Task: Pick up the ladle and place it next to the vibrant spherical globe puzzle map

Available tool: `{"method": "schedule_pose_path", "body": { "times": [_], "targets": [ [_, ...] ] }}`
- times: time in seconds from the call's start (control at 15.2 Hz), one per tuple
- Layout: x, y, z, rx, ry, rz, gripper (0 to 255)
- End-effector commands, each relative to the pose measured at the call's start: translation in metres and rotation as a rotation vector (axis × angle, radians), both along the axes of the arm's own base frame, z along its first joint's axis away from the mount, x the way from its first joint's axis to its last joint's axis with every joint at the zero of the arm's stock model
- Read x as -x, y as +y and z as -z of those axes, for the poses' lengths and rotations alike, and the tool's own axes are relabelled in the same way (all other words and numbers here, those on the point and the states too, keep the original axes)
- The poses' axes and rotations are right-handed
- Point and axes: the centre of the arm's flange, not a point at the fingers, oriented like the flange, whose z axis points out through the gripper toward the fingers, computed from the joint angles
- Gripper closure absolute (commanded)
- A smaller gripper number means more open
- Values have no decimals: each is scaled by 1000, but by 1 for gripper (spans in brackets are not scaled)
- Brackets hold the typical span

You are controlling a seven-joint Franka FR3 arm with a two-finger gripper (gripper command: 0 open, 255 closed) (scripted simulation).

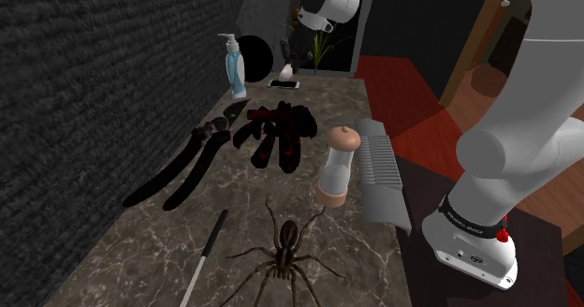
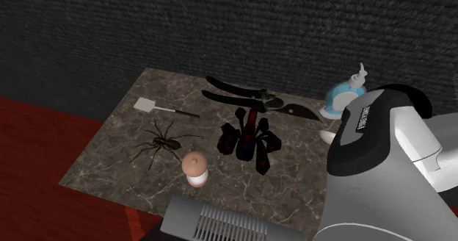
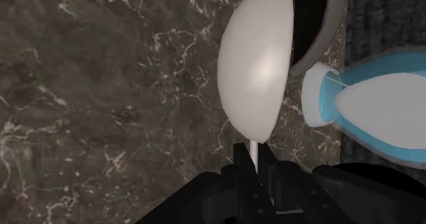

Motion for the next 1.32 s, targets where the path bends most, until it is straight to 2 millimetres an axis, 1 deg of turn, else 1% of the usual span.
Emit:
{"method": "schedule_pose_path", "body": {
  "times": [0.0, 1.06, 1.25],
  "targets": [
    [1, 0, 11, 0, 0, 0, 255],
    [1, 0, 95, 0, 0, 0, 255],
    [1, 0, 97, 0, 0, 0, 255]
  ]
}}
